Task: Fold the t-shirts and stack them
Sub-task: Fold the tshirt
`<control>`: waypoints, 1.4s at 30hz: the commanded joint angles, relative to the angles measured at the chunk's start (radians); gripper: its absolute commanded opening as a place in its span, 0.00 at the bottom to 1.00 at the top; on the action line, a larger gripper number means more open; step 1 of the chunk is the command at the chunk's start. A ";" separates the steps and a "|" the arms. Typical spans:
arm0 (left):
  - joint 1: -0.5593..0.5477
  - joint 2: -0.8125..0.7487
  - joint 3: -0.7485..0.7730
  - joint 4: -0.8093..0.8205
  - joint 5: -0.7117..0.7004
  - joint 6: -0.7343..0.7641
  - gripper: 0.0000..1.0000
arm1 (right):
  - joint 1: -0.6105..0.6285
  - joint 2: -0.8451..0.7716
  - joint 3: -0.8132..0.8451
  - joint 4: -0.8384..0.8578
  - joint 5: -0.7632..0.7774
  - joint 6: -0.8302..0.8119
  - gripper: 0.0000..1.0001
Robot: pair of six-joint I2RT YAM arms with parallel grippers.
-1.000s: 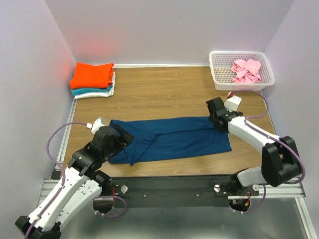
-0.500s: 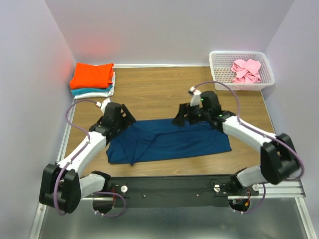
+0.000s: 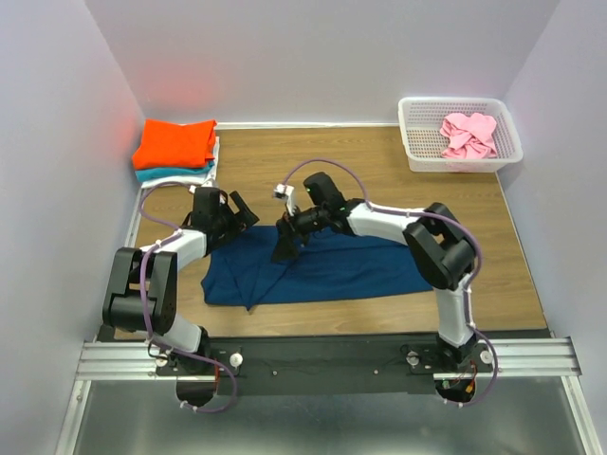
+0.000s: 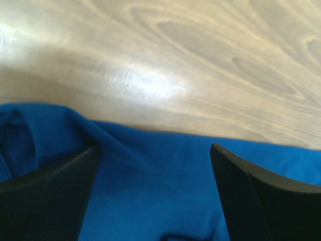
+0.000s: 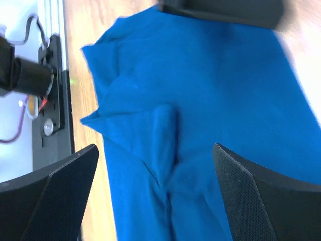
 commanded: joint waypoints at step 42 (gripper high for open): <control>0.030 -0.156 0.037 -0.183 -0.102 0.061 0.98 | 0.149 -0.347 -0.257 -0.077 0.612 0.182 1.00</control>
